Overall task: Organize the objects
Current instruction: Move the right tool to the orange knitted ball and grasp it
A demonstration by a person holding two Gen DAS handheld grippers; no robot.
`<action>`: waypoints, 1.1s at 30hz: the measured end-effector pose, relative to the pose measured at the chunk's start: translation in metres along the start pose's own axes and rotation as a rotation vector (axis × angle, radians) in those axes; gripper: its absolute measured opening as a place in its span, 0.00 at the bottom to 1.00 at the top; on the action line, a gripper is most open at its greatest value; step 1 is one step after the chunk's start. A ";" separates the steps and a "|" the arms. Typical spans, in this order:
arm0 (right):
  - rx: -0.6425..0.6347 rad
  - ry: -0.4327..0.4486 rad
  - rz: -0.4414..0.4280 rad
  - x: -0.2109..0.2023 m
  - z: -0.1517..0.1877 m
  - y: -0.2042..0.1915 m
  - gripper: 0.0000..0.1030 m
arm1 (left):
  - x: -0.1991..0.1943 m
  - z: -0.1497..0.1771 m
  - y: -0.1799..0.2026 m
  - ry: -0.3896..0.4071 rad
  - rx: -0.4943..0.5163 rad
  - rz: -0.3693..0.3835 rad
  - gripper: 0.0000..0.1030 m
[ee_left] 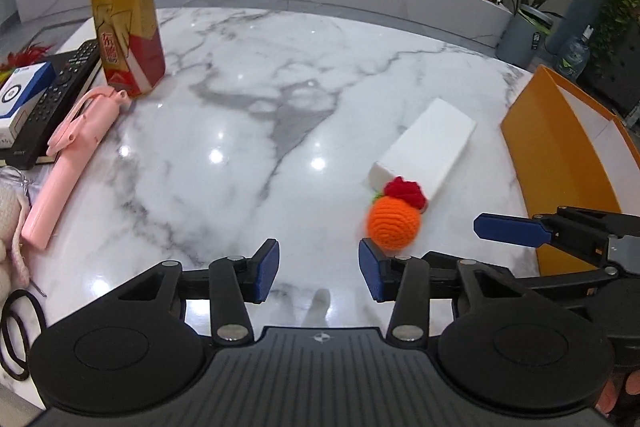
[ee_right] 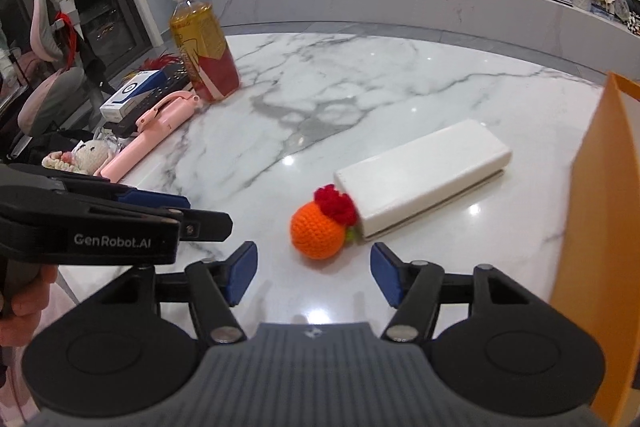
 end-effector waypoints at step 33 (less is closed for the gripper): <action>0.338 -0.050 0.152 0.055 -0.007 0.015 0.51 | 0.013 -0.015 -0.030 0.021 -0.084 -0.035 0.50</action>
Point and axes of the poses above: each gripper's, at about its wrist camera, not at the fingertips, and x roughly the way its jaws point, y to its right, z to its underside, the point moved 9 cm from there along x, roughly the way its jaws point, and after that the axes turned 2 degrees about z, right-handed, at the moved point
